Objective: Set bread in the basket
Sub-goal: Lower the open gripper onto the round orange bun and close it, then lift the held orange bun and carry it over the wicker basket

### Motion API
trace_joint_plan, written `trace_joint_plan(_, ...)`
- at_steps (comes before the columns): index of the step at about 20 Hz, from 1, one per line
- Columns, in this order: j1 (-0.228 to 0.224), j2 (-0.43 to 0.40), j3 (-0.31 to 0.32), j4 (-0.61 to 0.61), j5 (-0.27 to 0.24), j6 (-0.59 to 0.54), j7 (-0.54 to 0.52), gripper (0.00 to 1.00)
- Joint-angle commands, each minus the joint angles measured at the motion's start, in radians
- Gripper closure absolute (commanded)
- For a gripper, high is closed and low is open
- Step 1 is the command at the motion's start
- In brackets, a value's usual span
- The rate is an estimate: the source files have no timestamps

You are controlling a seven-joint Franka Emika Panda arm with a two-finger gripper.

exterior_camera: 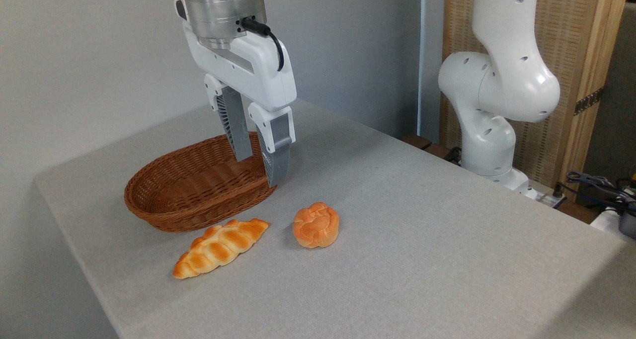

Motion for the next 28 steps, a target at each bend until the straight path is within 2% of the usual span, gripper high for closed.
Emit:
trace_joint_plan(1,-0.008,-0.078,0.011,-0.085,-0.020,-0.011,0.000,0.00)
trace_joint_plan(6,-0.013,-0.166,0.005,-0.236,-0.020,0.067,0.010,0.00)
trace_joint_plan(10,-0.051,-0.230,-0.001,-0.418,-0.006,0.208,0.049,0.00)
trace_joint_plan(13,-0.083,-0.232,-0.001,-0.490,-0.006,0.228,0.066,0.00)
trace_joint_plan(15,-0.083,-0.232,-0.003,-0.539,-0.006,0.243,0.069,0.00)
trace_joint_plan(16,-0.083,-0.229,-0.001,-0.564,-0.005,0.268,0.089,0.00)
trace_joint_plan(19,-0.082,-0.226,0.000,-0.656,-0.005,0.381,0.264,0.00)
trace_joint_plan(26,-0.080,-0.210,0.000,-0.730,0.009,0.507,0.359,0.00)
trace_joint_plan(27,-0.080,-0.210,0.000,-0.730,0.011,0.510,0.373,0.11)
trace_joint_plan(28,-0.080,-0.210,-0.001,-0.728,0.009,0.510,0.406,0.39)
